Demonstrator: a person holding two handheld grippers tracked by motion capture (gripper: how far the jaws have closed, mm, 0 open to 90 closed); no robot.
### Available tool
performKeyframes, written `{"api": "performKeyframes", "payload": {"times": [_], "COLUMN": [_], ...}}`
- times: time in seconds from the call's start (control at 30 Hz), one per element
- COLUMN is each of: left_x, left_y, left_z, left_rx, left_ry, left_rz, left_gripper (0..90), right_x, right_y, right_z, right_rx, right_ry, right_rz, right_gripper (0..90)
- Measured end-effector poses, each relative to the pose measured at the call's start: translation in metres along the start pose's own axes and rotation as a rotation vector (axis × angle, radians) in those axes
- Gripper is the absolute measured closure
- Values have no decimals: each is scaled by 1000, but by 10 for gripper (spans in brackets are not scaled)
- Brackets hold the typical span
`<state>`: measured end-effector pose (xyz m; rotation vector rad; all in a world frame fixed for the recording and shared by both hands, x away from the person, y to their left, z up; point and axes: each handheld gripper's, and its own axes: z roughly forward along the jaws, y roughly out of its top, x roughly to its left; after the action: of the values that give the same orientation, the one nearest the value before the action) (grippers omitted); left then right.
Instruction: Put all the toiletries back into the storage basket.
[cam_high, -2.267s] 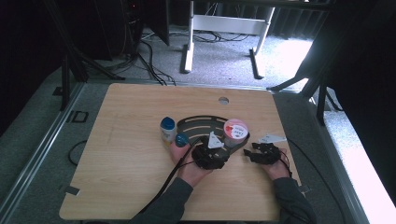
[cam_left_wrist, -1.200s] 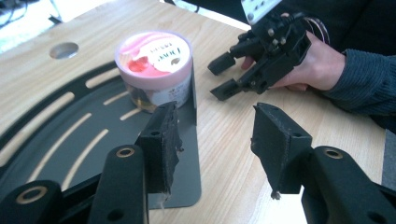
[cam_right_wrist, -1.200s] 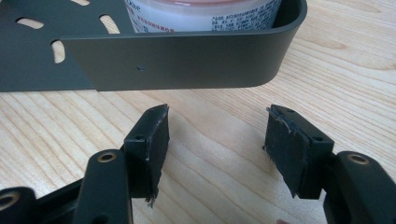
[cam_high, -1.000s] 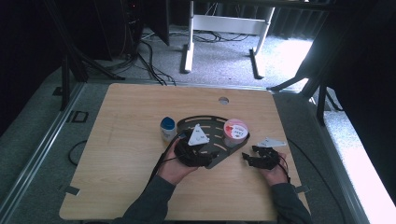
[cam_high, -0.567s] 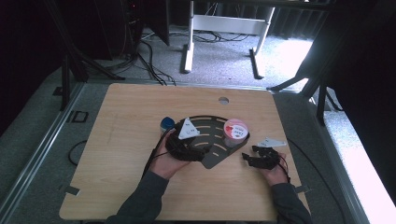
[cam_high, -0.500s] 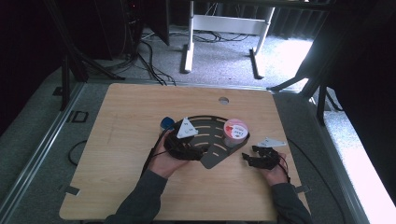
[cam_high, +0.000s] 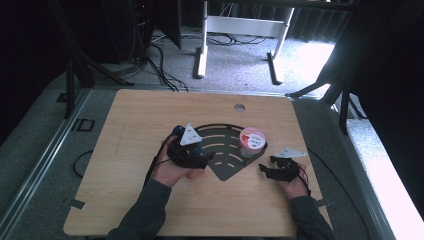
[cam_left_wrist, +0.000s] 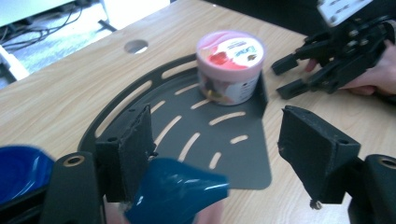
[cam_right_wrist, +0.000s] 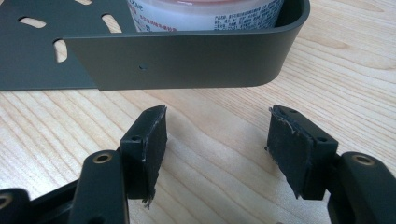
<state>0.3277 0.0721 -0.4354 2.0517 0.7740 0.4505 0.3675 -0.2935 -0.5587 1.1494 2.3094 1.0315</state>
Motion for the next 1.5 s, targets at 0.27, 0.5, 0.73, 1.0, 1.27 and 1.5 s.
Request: {"api": "performKeyframes", "payload": {"times": [0.27, 0.5, 0.73, 1.0, 1.27, 1.5], "left_x": [9, 15, 16, 16, 20, 25], "left_y": [-10, -18, -24, -31, -35, -36], "left_z": [3, 10, 15, 21, 24, 20], "left_rx": [-7, 6, 1, 18, 26, 1], "left_ry": [7, 11, 12, 11, 13, -2], "left_rz": [-12, -27, -20, -28, -41, -61], "left_gripper": [251, 248, 257, 274, 384, 499], "right_x": [0, 0, 0, 0, 0, 0], "right_y": [0, 0, 0, 0, 0, 0], "right_z": [0, 0, 0, 0, 0, 0], "right_rx": [0, 0, 1, 1, -1, 0], "right_ry": [0, 1, 1, 2, 4, 3], "right_rz": [-1, -3, -4, -3, -3, -3], "right_gripper": [371, 370, 369, 367, 366, 366]}}
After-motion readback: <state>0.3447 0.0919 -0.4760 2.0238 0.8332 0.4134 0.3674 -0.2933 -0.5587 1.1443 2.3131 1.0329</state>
